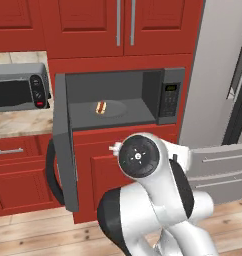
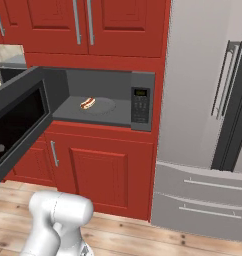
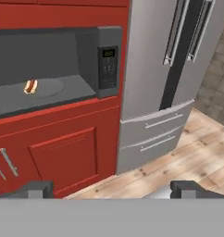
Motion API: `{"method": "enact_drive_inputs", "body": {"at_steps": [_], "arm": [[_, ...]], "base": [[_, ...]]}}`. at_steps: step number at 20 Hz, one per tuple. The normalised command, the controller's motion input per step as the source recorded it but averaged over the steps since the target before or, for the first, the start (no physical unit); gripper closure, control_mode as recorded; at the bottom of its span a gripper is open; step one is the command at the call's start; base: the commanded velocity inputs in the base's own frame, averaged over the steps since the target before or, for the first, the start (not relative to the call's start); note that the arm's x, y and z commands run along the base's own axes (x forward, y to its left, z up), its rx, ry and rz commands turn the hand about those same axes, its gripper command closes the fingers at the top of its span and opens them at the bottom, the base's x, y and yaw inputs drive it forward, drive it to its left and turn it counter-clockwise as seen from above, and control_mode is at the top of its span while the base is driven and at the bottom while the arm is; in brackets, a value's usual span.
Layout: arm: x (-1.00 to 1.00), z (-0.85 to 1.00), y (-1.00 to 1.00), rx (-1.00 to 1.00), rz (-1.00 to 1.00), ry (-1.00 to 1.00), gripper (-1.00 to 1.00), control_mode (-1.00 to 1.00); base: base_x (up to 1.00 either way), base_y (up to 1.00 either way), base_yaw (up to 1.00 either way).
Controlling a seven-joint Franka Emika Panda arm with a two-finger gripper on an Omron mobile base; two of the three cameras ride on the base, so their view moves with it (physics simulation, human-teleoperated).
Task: Close the microwave door.
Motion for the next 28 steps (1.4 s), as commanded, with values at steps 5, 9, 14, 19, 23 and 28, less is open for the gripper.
{"method": "enact_drive_inputs", "body": {"at_steps": [5,9,14,19,23,28], "arm": [[-0.94,0.05,1.0,-0.37,-0.09,-0.22,-1.0,-1.0],[-0.3,-0.05,1.0,-0.28,-0.15,-0.15,-1.0,-1.0],[0.22,-0.14,1.0,-0.12,-0.21,-0.2,-1.0,-1.0],[0.61,-0.1,0.71,0.0,-0.01,-0.28,-1.0,-1.0],[0.86,-0.21,0.09,0.0,0.0,-0.16,-1.0,-1.0],[0.82,-0.27,0.0,0.0,0.0,-0.11,-1.0,-1.0]], "base": [[0.0,0.0,0.0],[0.0,0.0,0.0],[0.0,0.0,0.0],[0.0,0.0,0.0],[0.0,0.0,0.0],[0.0,0.0,0.0]]}}
